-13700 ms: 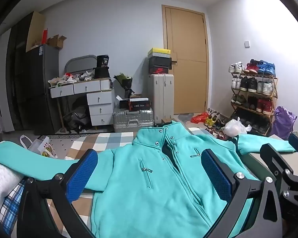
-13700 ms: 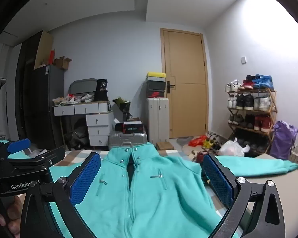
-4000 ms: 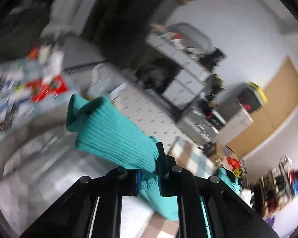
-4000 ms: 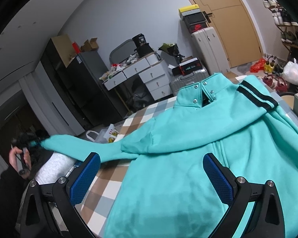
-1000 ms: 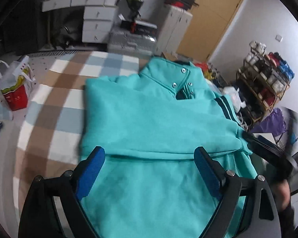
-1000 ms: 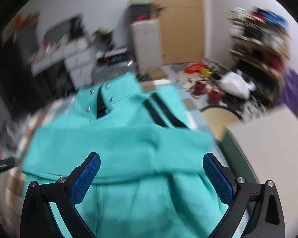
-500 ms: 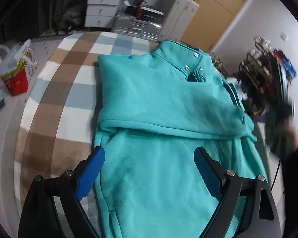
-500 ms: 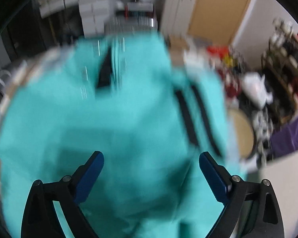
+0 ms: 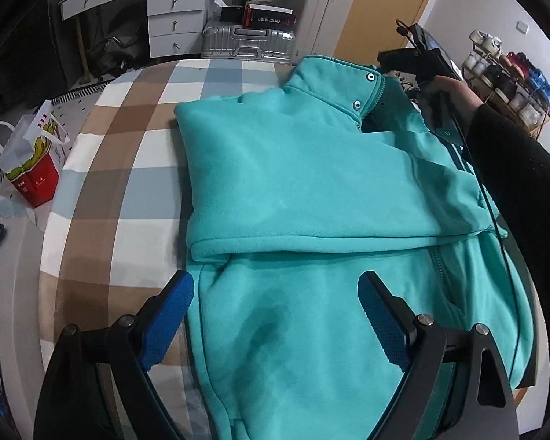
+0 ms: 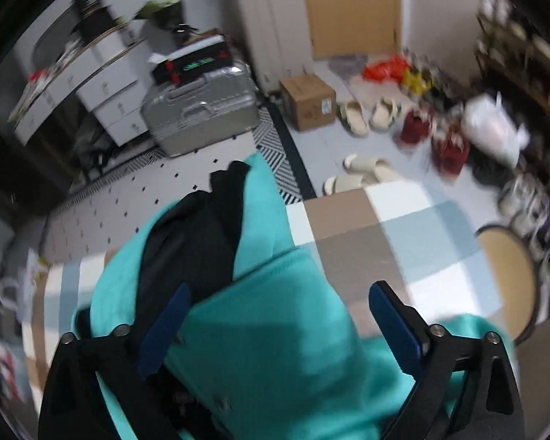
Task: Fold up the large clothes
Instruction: 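Grasp the sweatshirt's hood edge with the right gripper and lift it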
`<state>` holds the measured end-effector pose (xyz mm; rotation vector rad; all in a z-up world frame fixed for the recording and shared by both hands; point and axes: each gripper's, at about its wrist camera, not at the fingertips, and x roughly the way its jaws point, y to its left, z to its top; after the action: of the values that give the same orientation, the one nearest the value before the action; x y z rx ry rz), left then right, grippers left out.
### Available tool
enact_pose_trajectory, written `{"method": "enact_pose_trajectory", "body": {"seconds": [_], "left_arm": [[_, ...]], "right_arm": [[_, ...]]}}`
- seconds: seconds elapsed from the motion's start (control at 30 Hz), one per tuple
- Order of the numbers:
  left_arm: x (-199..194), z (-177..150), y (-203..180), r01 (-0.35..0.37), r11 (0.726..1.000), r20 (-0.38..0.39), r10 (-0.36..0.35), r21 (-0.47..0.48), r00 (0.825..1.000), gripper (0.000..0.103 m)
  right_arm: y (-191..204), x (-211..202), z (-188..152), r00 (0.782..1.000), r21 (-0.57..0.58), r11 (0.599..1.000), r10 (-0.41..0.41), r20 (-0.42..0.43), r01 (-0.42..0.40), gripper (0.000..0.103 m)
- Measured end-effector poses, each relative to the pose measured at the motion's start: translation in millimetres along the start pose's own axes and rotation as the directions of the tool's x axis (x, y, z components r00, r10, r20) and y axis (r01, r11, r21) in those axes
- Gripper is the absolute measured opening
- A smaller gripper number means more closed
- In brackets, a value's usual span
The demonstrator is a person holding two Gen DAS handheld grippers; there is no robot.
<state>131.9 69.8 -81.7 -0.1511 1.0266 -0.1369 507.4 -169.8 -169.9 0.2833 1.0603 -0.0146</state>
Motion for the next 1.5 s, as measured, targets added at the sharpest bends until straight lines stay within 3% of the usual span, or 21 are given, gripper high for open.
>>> {"method": "enact_pose_trajectory", "body": {"seconds": [0.07,0.1,0.13,0.27,0.4,0.47,0.6,0.73,0.8,0.83,0.87,0.97,1.07,1.2,1.3,1.33,1.4,1.43,1.5], "left_arm": [[1.5,0.8,0.7,-0.019,1.0,0.007,0.019,0.002,1.0,0.088],[1.8,1.2,1.0,-0.022,1.0,0.006,0.022,-0.004,1.0,0.088],[1.9,1.3,1.6,-0.018,1.0,0.004,0.018,-0.012,1.0,0.088],[-0.9,-0.2,1.5,-0.005,1.0,0.001,0.005,-0.03,1.0,0.088],[-4.5,-0.9,0.8,0.005,0.999,0.008,-0.004,-0.045,1.0,0.088],[-5.3,-0.5,0.8,0.018,0.998,0.008,-0.018,-0.055,1.0,0.088],[-4.9,-0.3,-0.4,0.016,0.998,0.008,-0.015,-0.057,1.0,0.088],[-1.1,-1.2,2.3,0.017,0.997,-0.009,-0.017,-0.069,1.0,0.088],[1.5,-1.5,3.9,0.018,0.997,-0.021,-0.019,-0.072,1.0,0.088],[2.2,-1.9,4.1,0.016,0.997,-0.024,-0.018,-0.073,1.0,0.088],[3.4,-1.3,5.2,0.017,0.997,-0.028,-0.019,-0.074,0.999,0.088],[4.4,-0.5,6.0,0.014,0.997,-0.026,-0.016,-0.076,1.0,0.088],[7.3,-0.1,5.0,0.013,0.997,-0.034,-0.015,-0.072,0.999,0.088],[11.9,-1.4,3.0,-0.004,0.999,-0.047,0.001,-0.054,0.999,0.088],[15.2,-3.2,2.2,-0.016,0.999,-0.056,0.014,-0.044,0.998,0.088],[16.1,-3.4,1.4,-0.017,0.999,-0.061,0.015,-0.038,0.998,0.088],[16.7,-3.9,-0.2,-0.019,0.999,-0.062,0.017,-0.026,0.998,0.088],[16.1,-3.6,-1.1,-0.021,1.0,-0.059,0.02,-0.02,0.998,0.088],[14.0,-2.7,-2.4,-0.023,1.0,-0.047,0.022,-0.009,0.999,0.088]], "right_arm": [[0.1,7.1,1.9,0.999,0.001,1.0,-0.016,-0.028,0.016,0.05],[3.3,5.3,-0.8,0.999,-0.035,0.999,-0.03,-0.03,0.029,0.042],[7.1,-1.3,-4.6,0.999,-0.083,0.996,-0.039,-0.017,0.037,0.027],[24.9,-57.1,-34.0,0.995,-0.287,0.957,-0.002,0.097,0.03,0.018],[25.4,-108.8,-82.7,0.991,-0.388,0.921,0.086,0.105,-0.039,0.017],[20.1,-120.3,-107.0,0.993,-0.41,0.909,0.101,0.057,-0.069,0.017],[-2.3,-118.8,-148.3,0.989,-0.343,0.928,0.125,-0.084,-0.147,0.018],[-17.7,-119.1,-153.2,0.978,-0.299,0.937,0.138,-0.158,-0.181,0.024],[-24.0,-125.1,-141.4,0.974,-0.273,0.944,0.141,-0.175,-0.185,0.036],[-26.1,-129.5,-135.4,0.974,-0.252,0.95,0.142,-0.176,-0.184,0.048],[-30.6,-135.5,-126.0,0.981,-0.236,0.958,0.13,-0.147,-0.163,0.063],[-39.8,-148.8,-100.9,0.994,-0.205,0.973,0.101,-0.051,-0.109,0.079],[-38.5,-147.1,-72.6,0.998,-0.171,0.983,0.064,0.01,-0.062,0.079],[-18.9,-113.9,-24.0,0.999,-0.158,0.987,0.0,0.039,0.006,0.079],[-9.2,-75.5,-2.8,0.997,-0.149,0.986,-0.08,0.001,0.079,0.079],[-11.9,-67.0,0.3,0.993,-0.142,0.984,-0.115,-0.015,0.112,0.076],[-11.4,-56.6,4.0,0.984,-0.184,0.968,-0.178,-0.008,0.173,0.036],[-3.8,-53.9,3.1,0.973,-0.236,0.945,-0.232,0.01,0.228,0.01],[17.1,-64.6,-5.1,0.962,-0.341,0.9,-0.252,0.107,0.273,0.01]]}}
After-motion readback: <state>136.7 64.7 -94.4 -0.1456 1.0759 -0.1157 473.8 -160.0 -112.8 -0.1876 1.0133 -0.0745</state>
